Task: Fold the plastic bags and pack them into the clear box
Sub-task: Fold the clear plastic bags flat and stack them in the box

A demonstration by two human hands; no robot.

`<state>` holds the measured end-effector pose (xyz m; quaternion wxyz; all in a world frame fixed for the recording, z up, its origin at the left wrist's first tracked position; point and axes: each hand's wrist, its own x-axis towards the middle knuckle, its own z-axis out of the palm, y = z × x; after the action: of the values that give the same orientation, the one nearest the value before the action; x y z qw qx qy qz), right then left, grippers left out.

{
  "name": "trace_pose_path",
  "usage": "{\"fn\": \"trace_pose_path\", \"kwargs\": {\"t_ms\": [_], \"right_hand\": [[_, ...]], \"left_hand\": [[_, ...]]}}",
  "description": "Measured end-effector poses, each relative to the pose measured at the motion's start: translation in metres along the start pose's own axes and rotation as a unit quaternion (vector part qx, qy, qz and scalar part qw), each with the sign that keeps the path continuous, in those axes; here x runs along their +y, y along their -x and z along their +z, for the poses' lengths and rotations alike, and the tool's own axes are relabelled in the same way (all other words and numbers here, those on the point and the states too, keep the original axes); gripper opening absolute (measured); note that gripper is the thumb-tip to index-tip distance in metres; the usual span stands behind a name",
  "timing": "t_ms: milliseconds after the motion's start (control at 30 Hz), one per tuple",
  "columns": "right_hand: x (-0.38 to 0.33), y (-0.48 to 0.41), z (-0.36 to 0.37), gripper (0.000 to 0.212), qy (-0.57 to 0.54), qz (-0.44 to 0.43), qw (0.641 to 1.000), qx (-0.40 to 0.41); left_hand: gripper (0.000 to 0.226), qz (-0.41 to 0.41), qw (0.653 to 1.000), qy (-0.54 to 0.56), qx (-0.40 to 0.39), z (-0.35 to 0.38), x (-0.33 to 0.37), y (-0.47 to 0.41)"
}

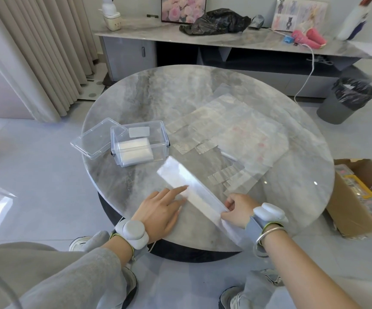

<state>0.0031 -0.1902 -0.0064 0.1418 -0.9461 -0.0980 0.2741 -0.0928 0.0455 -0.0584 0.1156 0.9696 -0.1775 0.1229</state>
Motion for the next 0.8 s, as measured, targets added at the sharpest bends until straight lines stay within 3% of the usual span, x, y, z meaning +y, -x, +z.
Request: {"fn": "trace_pose_path", "kwargs": {"t_ms": [133,300,433,633,733,800], "right_hand": [[-0.003,-0.009,0.011,0.017,-0.187,0.053,0.980,0.036],[-0.035,-0.019,0.023,0.019,-0.347,0.077,0.935,0.008],[-0.048,-0.025,0.031,0.019,-0.385,0.086,0.919,0.014],[-0.046,-0.012,0.030,0.026,-0.345,0.071,0.936,-0.009],[-0.043,0.008,0.029,0.017,-0.386,0.077,0.919,-0.017],[-0.041,0.023,0.035,0.026,-0.409,0.090,0.908,-0.025]], "left_hand": [[0.031,-0.013,0.999,0.039,0.013,-0.001,0.004,-0.001],[0.033,-0.005,0.999,0.034,0.035,-0.001,0.007,0.001],[0.039,0.013,0.999,0.027,0.037,-0.002,0.008,0.000],[0.036,0.019,1.000,0.008,0.009,0.005,0.004,0.003],[0.036,0.016,1.000,0.014,0.007,0.005,0.004,0.004],[0.036,0.015,1.000,0.020,0.004,0.005,0.004,0.005]]}}
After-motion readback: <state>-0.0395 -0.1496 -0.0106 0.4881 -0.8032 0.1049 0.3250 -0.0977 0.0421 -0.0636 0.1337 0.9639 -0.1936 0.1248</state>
